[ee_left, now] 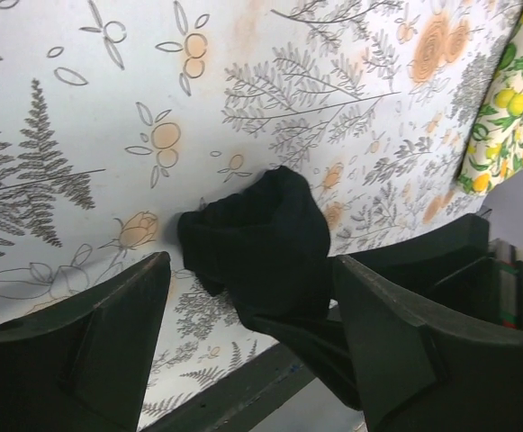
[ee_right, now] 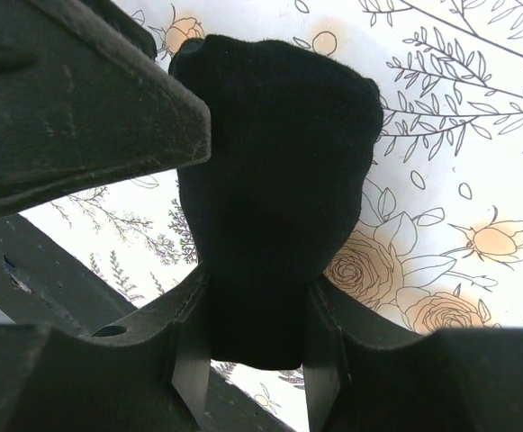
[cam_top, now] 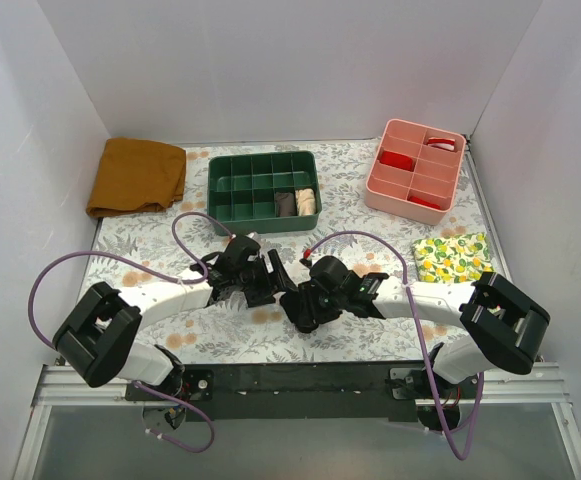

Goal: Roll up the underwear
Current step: Roll the underwear to the center of the board.

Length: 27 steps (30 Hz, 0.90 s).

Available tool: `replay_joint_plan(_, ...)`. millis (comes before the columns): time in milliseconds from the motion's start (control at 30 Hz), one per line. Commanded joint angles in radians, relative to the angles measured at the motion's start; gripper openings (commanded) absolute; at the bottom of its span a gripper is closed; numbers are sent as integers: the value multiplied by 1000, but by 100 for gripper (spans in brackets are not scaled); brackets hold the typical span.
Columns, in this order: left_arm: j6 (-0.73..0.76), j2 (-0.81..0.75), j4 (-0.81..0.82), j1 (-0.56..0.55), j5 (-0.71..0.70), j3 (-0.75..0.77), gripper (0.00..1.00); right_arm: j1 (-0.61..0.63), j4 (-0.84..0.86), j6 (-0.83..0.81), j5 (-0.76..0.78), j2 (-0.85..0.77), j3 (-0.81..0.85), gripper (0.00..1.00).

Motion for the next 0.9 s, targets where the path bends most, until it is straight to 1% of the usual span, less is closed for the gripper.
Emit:
replay_joint_plan(0, -29, -9, -11, -2, 21, 55, 75, 4, -45, -24, 4, -3, 23, 1)
replay_joint_plan(100, -27, 21, -39, -2, 26, 80, 77, 2, -48, -27, 5, -2, 24, 1)
replay_joint_plan(333, -34, 98, -48, -23, 50, 101, 77, 5, -64, -47, 19, 1, 39, 1)
replay_joint_plan(667, -43, 149, -54, -41, 52, 143, 75, 19, -67, -56, 25, 3, 47, 1)
replay_joint_plan(767, -40, 158, -62, -41, 54, 161, 73, 27, -65, -60, 25, 4, 50, 1)
replay_joint_plan(867, -35, 165, -70, -41, 55, 175, 61, 33, -64, -61, 27, 4, 52, 1)
